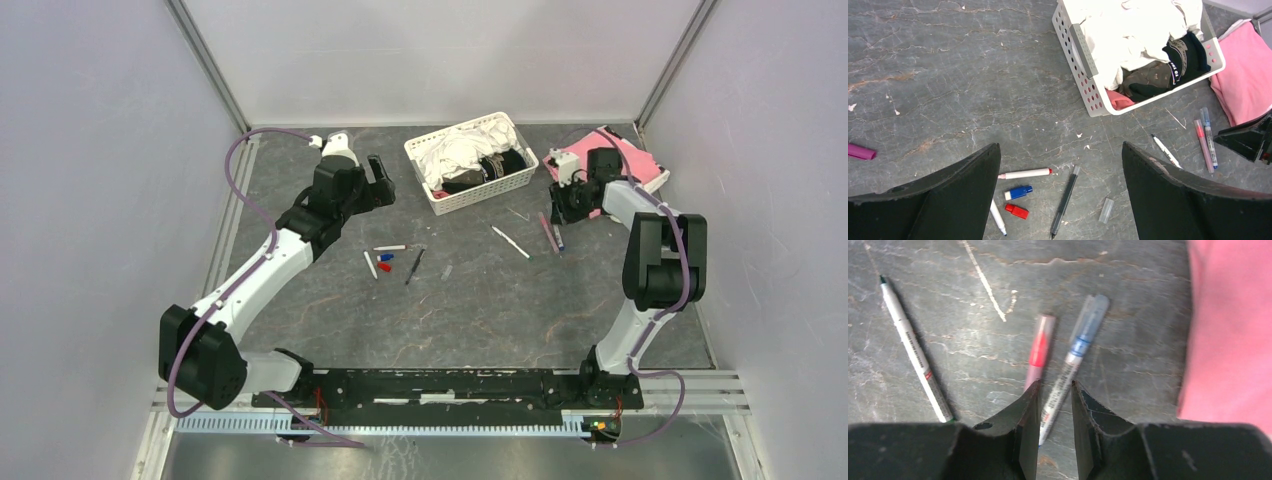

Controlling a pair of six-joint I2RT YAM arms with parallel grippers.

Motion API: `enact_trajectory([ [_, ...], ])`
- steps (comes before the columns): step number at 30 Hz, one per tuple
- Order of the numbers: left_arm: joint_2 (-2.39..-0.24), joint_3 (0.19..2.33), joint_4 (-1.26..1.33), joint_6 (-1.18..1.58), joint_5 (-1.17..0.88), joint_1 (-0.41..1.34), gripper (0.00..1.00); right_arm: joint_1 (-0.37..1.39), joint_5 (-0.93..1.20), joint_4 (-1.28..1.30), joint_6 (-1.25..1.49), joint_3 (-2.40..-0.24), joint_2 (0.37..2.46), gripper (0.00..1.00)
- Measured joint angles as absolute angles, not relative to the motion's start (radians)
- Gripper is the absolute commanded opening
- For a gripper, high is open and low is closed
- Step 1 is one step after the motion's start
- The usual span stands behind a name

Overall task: Insert the pens into the pen caps
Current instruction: Pick up the pen from the center of the board.

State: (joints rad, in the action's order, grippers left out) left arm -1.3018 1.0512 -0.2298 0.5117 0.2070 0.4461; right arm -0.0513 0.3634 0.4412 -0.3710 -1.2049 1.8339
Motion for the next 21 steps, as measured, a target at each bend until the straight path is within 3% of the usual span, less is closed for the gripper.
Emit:
enact_trajectory([
  [21,-1.295,1.04,-0.23,0.513,0.207,0.446,0.95,-0.081,0.337,0.426,-0.316,-1.221,1.878,0.33],
])
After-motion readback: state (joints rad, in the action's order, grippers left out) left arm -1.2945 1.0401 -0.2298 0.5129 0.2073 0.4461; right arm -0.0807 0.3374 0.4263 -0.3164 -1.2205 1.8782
